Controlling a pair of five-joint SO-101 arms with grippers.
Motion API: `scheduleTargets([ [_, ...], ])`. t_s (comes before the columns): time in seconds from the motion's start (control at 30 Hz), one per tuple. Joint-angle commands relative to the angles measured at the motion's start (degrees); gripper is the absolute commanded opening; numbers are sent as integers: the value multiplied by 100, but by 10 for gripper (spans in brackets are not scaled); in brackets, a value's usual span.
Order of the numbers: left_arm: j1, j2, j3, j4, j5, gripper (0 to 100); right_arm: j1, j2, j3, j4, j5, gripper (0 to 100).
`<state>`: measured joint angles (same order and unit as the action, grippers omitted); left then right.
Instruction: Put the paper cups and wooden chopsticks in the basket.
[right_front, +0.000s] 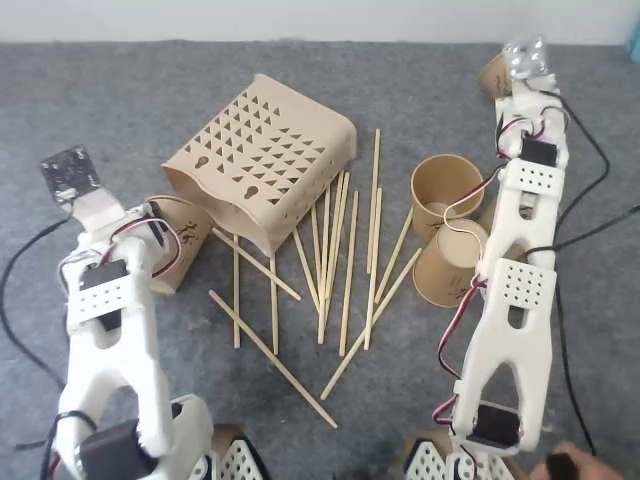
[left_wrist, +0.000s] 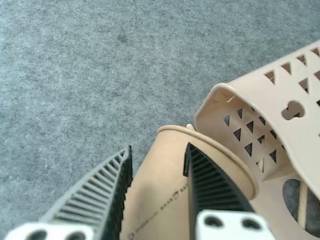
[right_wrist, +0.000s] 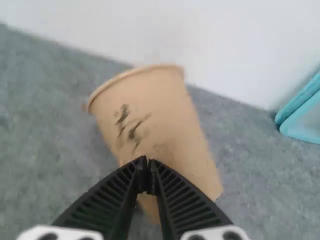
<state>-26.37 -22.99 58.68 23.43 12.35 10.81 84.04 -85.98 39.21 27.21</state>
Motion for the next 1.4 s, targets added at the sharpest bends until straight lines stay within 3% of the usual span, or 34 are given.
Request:
scheduleTargets([
  [0.0,105,62,-110,-70,0,163,40,-180,-211,708,308,9],
  [0.23,105,62,-110,-70,-9,163,-365,-356,-1046,3152,800,9],
  [0.37,97,62,-110,-70,-9,163,-295,-1007,-1011,3574,791,9],
  [0.63,97,62,-110,-70,-9,163,382,-1015,-1002,1516,-1521,8],
  [0.9,97,62,-119,-70,-9,163,110,-444,-598,-330,-1644,8],
  [1.0,97,62,-119,-79,-9,163,-57,-303,-237,-541,-1240,8],
  [1.17,97,62,-84,-211,-9,163,-259,-321,167,418,-422,8],
  [1.37,97,62,-75,-246,-9,163,-268,-664,-554,2703,-281,8],
])
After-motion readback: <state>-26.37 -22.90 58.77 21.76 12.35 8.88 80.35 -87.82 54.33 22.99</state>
